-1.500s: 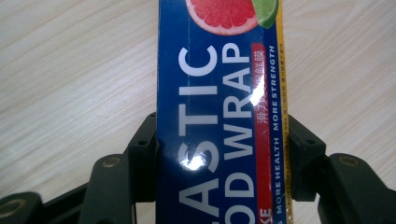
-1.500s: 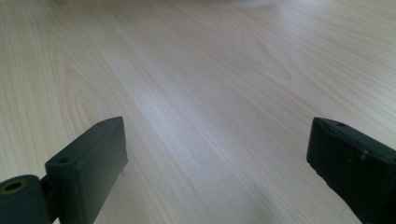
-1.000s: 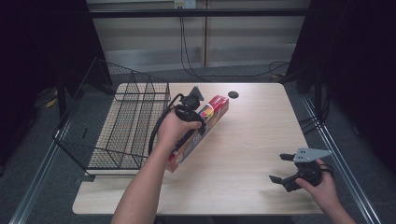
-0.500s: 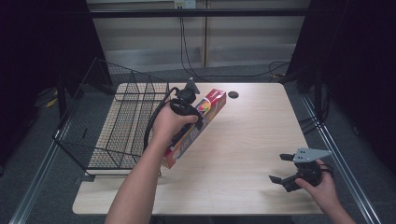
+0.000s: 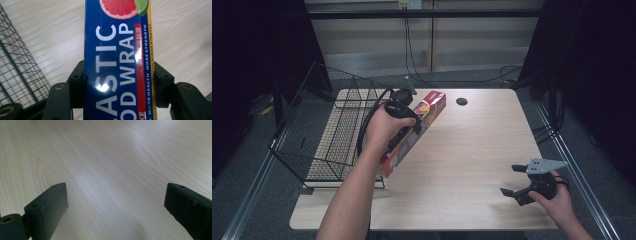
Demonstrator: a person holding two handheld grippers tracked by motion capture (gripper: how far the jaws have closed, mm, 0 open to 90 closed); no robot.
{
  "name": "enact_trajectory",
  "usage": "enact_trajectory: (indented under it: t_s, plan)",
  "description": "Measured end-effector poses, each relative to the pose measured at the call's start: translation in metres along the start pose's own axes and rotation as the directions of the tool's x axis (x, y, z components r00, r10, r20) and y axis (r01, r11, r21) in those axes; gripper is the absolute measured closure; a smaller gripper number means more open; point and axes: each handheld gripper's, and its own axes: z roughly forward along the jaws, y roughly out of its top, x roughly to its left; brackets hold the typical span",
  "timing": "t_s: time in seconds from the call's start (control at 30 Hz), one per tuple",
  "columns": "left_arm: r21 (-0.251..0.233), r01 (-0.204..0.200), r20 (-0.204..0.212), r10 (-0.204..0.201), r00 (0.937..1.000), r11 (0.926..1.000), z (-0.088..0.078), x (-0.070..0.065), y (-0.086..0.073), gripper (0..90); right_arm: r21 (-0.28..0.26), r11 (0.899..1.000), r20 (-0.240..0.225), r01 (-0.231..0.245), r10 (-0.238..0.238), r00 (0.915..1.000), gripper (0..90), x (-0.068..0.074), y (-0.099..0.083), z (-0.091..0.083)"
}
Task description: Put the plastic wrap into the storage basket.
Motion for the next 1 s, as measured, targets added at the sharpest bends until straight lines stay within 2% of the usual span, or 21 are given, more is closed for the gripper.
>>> enact_trajectory:
  t_s: [0.1, 0.13, 0.27, 0.4, 0.47, 0.8, 0.83, 1.0]
  plan:
    - [-0.003, 0.011, -0.009, -0.011, 0.9999, 0.9999, -0.007, 0.003, -0.001, 42.7, 0.0, 1.0, 0.001, -0.002, 0.002, 1.0, 4.7, 0.0, 0.0, 0.0]
    - [-0.006, 0.026, -0.009, -0.026, 0.9996, 0.9996, -0.008, 0.003, -0.001, 42.7, 0.0, 1.0, 0.004, -0.001, 0.001, 1.0, 4.8, 0.0, 0.0, 0.0]
    - [-0.012, 0.021, -0.021, -0.022, 0.9995, 0.9997, -0.014, 0.006, -0.001, 42.7, -0.001, 1.0, 0.004, 0.004, -0.004, 1.0, 4.8, -0.001, 0.0, 0.0]
    - [-0.007, 0.047, -0.026, -0.047, 0.9985, 0.9989, -0.018, 0.007, -0.001, 42.9, 0.001, 1.0, -0.001, 0.004, -0.004, 1.0, 4.8, 0.0, 0.0, 0.0]
    - [0.0, 0.04, -0.028, -0.04, 0.9988, 0.9992, -0.02, 0.008, -0.001, 43.0, -0.002, 1.0, 0.003, 0.004, -0.004, 1.0, 4.8, -0.001, 0.0, 0.0]
    - [0.004, 0.049, -0.049, -0.049, 0.9976, 0.9988, -0.031, 0.011, 0.0, 42.9, -0.001, 1.0, 0.002, 0.004, -0.004, 1.0, 4.7, -0.001, 0.0, 0.0]
    - [-0.002, 0.063, -0.052, -0.063, 0.9967, 0.998, -0.031, 0.011, 0.0, 42.9, -0.004, 1.0, -0.001, 0.005, -0.005, 1.0, 4.7, -0.001, 0.0, 0.0]
    - [0.009, 0.06, -0.067, -0.06, 0.996, 0.9981, -0.035, 0.015, -0.001, 42.9, -0.002, 1.0, -0.002, 0.004, -0.004, 1.0, 4.8, -0.001, 0.0, 0.0]
